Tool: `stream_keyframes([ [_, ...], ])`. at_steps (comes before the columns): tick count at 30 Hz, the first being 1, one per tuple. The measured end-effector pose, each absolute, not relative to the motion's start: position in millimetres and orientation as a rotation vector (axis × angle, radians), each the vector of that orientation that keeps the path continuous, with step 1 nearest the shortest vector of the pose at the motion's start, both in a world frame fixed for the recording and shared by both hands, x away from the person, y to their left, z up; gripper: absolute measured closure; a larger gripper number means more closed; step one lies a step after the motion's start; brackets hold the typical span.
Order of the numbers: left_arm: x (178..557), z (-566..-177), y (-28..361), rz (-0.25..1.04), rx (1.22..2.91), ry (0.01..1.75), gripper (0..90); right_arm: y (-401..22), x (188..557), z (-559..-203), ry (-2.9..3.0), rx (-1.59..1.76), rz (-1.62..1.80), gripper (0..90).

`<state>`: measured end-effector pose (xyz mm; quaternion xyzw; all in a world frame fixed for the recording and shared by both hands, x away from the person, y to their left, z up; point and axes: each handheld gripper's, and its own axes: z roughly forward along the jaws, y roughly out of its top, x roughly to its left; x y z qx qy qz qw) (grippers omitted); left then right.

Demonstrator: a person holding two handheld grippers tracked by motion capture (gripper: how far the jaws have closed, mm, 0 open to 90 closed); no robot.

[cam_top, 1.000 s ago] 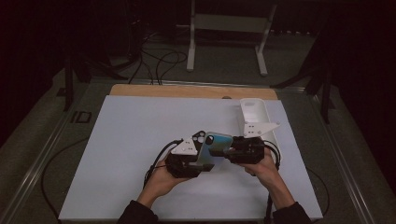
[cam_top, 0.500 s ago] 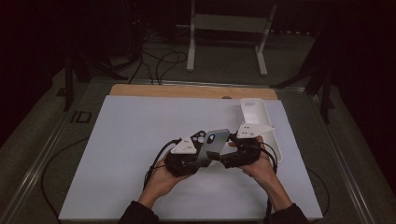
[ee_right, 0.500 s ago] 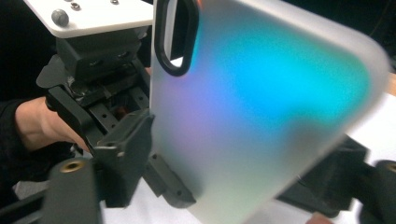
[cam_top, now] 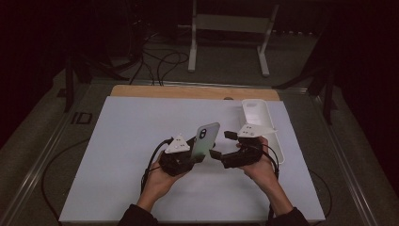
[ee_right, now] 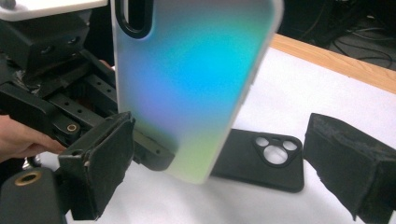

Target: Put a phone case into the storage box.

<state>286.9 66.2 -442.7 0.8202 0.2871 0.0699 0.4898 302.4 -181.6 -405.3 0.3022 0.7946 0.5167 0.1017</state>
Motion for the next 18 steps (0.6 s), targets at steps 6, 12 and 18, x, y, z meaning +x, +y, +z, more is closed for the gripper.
stream_keyframes([
  [6,288,-445,67,0.180,1.987,0.738,86.0,-176,301,-404,2.322,0.914,1.524,9.0],
  [12,289,-448,64,0.181,1.989,0.763,86.0,-166,299,-400,2.281,0.935,1.554,9.0],
  [18,288,-451,60,0.177,2.000,0.771,86.0,-156,299,-395,2.250,0.965,1.598,12.0],
])
